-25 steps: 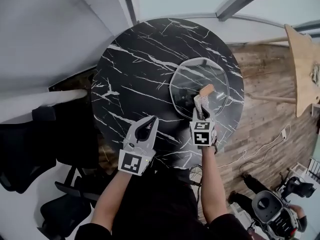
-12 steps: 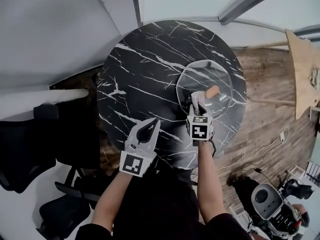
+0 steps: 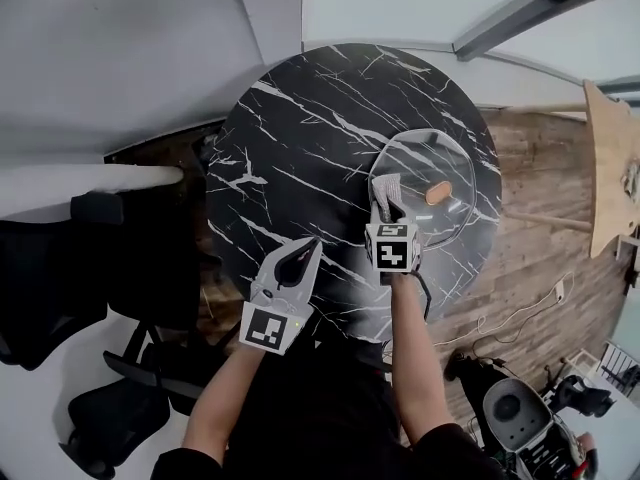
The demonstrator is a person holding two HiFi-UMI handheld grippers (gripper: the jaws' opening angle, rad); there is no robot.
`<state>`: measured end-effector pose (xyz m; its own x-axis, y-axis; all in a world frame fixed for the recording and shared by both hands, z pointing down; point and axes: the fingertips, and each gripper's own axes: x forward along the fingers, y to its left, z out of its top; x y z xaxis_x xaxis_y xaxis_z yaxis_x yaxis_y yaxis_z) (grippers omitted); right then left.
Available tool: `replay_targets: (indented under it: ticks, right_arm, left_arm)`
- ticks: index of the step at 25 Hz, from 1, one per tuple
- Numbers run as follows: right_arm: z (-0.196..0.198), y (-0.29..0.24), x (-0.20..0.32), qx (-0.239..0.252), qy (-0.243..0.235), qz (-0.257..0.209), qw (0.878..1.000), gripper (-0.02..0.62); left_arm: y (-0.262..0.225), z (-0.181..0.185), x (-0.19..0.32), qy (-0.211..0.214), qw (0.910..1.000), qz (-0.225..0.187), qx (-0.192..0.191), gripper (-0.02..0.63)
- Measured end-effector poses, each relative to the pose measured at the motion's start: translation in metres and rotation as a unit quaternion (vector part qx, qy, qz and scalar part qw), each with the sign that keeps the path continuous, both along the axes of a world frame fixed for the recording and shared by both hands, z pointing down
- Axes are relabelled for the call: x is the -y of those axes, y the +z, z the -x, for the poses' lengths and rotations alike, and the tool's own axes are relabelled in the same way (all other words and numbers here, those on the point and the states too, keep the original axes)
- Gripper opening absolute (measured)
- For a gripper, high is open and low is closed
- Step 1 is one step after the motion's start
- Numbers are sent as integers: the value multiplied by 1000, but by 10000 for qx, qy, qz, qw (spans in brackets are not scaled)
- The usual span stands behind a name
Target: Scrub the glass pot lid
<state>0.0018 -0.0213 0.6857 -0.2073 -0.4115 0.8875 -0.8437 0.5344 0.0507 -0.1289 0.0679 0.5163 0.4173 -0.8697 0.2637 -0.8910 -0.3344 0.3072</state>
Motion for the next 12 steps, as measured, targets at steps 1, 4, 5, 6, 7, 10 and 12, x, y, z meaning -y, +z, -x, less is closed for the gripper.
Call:
replay_targets:
  ticks: [1,4,5,6,7,10,12]
  right_arm:
    - [5,0,-1,44,-57,54,10000,78]
    - [20,3,-3,230,-199,205,9993,78]
    - [27,5,-3,294,-278,244,9989,78]
    - [34,7,-4,355,-372,286,9983,78]
    - [42,8,-6,424,-469,336,9974,78]
    - [62,10,-16,948,-769,690,9901,78]
    - [76,5,-26,1696,-950,1117,9745,78]
  left_arm:
    - [-1,2,-1,-9,10000,-11,6,3]
    - [-1,5,-3,-92,10000,32,12,3]
    - [-1,7,-2,-135,9999,29,15,3]
    - [-1,8,-2,-181,9998,18,16,3]
    - [-1,9,-3,-231,9997,16,13,3]
    - [-1,9,-7,-367,9993,4,37,3]
    - [-4,7,-8,-424,9991,-7,102,3]
